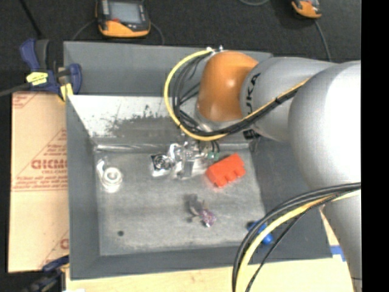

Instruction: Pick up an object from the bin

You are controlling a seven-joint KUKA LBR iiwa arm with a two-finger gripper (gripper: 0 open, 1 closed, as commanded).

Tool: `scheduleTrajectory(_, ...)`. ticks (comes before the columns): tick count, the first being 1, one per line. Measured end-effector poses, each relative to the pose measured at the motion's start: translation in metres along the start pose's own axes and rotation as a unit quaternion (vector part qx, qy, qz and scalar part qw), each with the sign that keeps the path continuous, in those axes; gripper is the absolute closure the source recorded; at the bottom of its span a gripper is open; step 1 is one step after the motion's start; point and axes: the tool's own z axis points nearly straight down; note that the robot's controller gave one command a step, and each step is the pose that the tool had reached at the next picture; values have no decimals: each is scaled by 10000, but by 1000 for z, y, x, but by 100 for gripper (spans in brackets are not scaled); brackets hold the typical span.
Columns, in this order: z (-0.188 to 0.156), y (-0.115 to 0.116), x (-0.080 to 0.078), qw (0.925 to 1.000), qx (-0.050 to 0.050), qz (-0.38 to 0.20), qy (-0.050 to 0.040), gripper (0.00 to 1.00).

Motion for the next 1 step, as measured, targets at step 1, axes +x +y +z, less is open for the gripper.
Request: scheduleTrajectory(1, 4, -1, 1, 10000, 9, 26, 23, 0)
